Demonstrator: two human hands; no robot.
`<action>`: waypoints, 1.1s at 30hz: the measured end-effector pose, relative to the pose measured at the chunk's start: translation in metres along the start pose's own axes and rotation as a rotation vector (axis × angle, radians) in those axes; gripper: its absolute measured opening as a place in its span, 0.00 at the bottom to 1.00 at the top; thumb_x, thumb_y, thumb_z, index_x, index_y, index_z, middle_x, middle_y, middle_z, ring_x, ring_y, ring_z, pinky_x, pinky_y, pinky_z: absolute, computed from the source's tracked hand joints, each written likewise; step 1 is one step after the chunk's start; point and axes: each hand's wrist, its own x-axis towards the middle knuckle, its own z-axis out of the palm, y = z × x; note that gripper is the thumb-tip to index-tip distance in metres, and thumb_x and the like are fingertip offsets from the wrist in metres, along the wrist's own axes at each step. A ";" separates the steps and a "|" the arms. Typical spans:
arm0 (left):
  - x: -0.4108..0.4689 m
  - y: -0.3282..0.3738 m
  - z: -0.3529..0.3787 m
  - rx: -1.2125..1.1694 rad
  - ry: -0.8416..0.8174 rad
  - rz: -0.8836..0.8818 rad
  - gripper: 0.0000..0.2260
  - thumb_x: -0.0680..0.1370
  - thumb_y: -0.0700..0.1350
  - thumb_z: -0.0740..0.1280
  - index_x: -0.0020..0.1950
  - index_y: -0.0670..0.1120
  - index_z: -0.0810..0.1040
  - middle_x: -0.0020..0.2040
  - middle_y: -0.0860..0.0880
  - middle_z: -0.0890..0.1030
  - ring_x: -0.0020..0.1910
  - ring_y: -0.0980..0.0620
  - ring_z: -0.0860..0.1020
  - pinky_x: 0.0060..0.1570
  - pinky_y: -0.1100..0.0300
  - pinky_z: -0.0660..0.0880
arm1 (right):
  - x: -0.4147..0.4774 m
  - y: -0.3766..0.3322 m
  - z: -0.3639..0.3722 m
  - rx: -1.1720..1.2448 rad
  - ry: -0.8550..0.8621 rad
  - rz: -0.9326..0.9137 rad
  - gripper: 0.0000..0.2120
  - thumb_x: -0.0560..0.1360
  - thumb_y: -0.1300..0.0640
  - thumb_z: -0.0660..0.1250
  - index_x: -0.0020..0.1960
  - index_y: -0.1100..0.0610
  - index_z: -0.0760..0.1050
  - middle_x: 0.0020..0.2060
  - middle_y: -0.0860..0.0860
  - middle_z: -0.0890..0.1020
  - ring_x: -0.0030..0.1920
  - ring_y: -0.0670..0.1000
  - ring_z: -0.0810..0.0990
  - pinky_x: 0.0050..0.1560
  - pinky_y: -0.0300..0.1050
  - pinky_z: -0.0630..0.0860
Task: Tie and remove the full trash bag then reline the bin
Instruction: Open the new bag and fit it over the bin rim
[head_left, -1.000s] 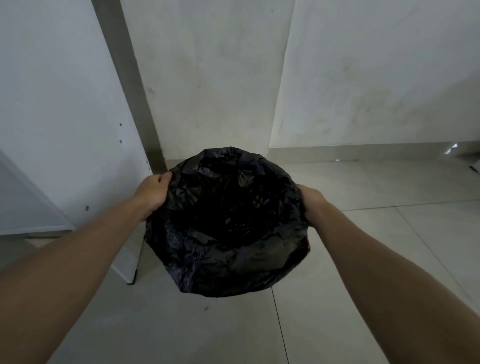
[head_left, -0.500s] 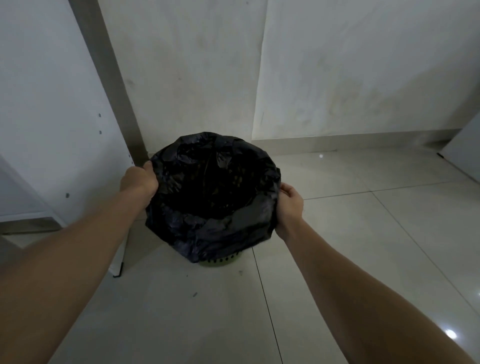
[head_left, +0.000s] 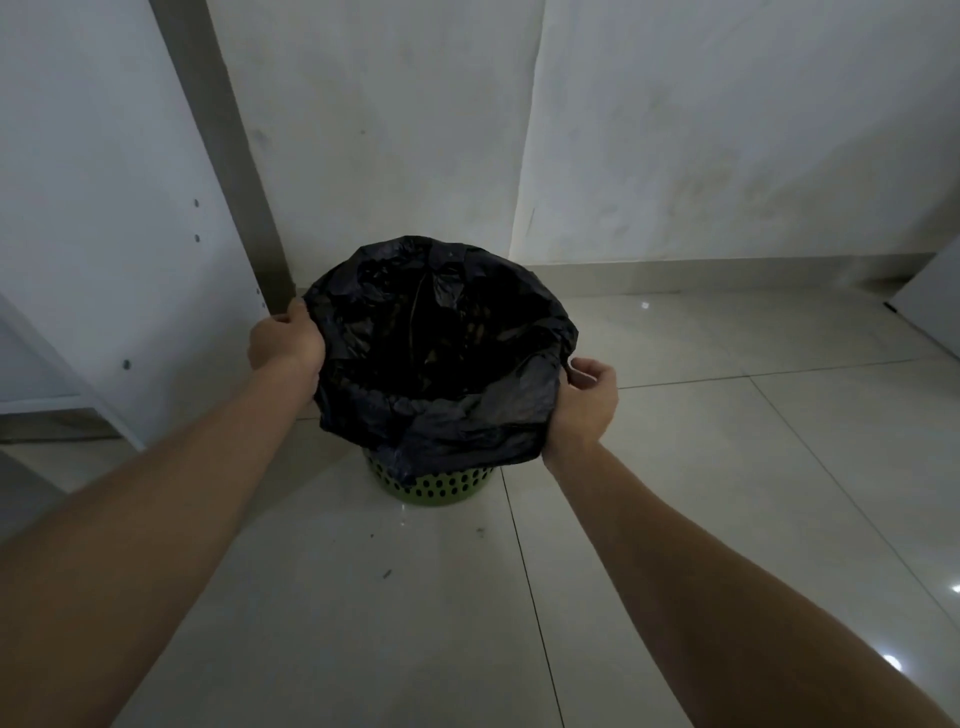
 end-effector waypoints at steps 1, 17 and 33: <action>-0.003 -0.002 -0.001 -0.048 0.027 -0.033 0.19 0.84 0.54 0.56 0.57 0.41 0.78 0.57 0.40 0.80 0.44 0.43 0.78 0.42 0.56 0.71 | -0.007 0.000 0.003 -0.081 0.035 -0.093 0.07 0.76 0.66 0.67 0.49 0.56 0.75 0.44 0.50 0.81 0.46 0.53 0.81 0.50 0.48 0.80; -0.072 -0.020 -0.003 -0.463 0.136 -0.222 0.19 0.85 0.44 0.51 0.72 0.43 0.72 0.69 0.41 0.76 0.67 0.40 0.74 0.66 0.50 0.71 | -0.043 0.008 0.000 -0.090 -0.136 -0.092 0.18 0.76 0.67 0.62 0.62 0.55 0.80 0.51 0.49 0.85 0.52 0.50 0.84 0.60 0.52 0.80; -0.107 -0.025 -0.009 -0.450 0.160 -0.299 0.16 0.86 0.51 0.51 0.64 0.42 0.69 0.50 0.48 0.71 0.40 0.48 0.71 0.44 0.57 0.66 | -0.094 0.018 0.006 -0.097 -0.191 -0.056 0.17 0.79 0.45 0.63 0.57 0.58 0.75 0.52 0.54 0.81 0.54 0.53 0.80 0.56 0.50 0.79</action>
